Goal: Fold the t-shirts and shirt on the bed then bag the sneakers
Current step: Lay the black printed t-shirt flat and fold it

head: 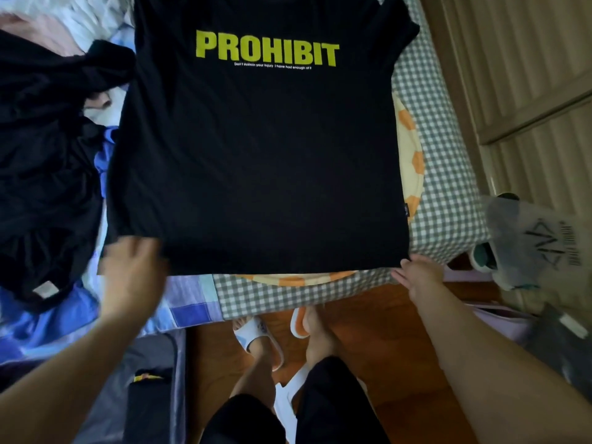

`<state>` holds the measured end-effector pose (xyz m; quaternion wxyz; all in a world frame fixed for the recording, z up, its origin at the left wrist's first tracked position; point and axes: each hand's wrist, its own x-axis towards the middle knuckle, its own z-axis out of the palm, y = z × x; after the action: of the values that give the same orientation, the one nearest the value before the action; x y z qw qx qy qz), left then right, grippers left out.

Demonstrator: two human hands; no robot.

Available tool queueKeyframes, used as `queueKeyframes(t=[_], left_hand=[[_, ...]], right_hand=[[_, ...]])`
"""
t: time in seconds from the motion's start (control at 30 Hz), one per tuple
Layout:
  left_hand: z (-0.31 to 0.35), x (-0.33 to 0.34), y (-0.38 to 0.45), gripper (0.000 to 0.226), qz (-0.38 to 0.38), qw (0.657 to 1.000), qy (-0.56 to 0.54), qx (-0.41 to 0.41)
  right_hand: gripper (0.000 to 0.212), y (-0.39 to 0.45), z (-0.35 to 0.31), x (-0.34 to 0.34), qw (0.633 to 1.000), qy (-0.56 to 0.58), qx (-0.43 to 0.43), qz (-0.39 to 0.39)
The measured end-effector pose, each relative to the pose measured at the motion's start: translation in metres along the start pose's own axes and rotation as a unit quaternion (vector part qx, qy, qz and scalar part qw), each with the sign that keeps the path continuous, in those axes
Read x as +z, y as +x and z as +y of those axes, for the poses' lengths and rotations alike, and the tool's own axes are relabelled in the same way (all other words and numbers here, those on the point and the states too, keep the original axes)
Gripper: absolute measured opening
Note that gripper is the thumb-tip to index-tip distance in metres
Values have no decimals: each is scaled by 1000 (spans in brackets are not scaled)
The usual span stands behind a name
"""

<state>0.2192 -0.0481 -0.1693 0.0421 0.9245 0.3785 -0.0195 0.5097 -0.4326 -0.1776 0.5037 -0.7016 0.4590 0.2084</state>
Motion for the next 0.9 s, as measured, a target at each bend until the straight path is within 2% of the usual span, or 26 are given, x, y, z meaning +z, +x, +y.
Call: queueKeyframes(t=[0.07, 0.13, 0.23, 0.37, 0.5, 0.6, 0.67, 0.73, 0.8, 0.9], left_hand=[[39, 19, -12, 28, -56, 979, -39, 191], [73, 33, -13, 38, -94, 949, -45, 297], [81, 41, -2, 37, -121, 945, -35, 300], [75, 31, 4, 36, -134, 928, -45, 344], [69, 11, 3, 40, -224, 925, -6, 306], [84, 2, 6, 30, -328, 903, 71, 267], [100, -12, 13, 38, -417, 878, 42, 233], [118, -33, 31, 48, -469, 861, -42, 190], [138, -58, 58, 45, -466, 862, -114, 162], [171, -81, 112, 39, -417, 884, -186, 104]], right_hand=[[37, 1, 3, 3, 1000, -1, -11, -1], [39, 1, 5, 0, 1000, -9, -16, -10], [45, 6, 6, -9, 1000, -2, -4, -21], [40, 0, -1, -18, 999, -28, -4, -25], [40, 1, 8, -24, 987, -157, -23, -22], [36, 1, -10, -17, 950, -303, 7, -77], [31, -2, -47, -3, 910, -402, -11, -98], [33, -9, -96, 15, 877, -469, -68, -72], [36, -15, -151, 35, 858, -492, -144, -42], [20, -11, -230, 71, 830, -502, -237, -54]])
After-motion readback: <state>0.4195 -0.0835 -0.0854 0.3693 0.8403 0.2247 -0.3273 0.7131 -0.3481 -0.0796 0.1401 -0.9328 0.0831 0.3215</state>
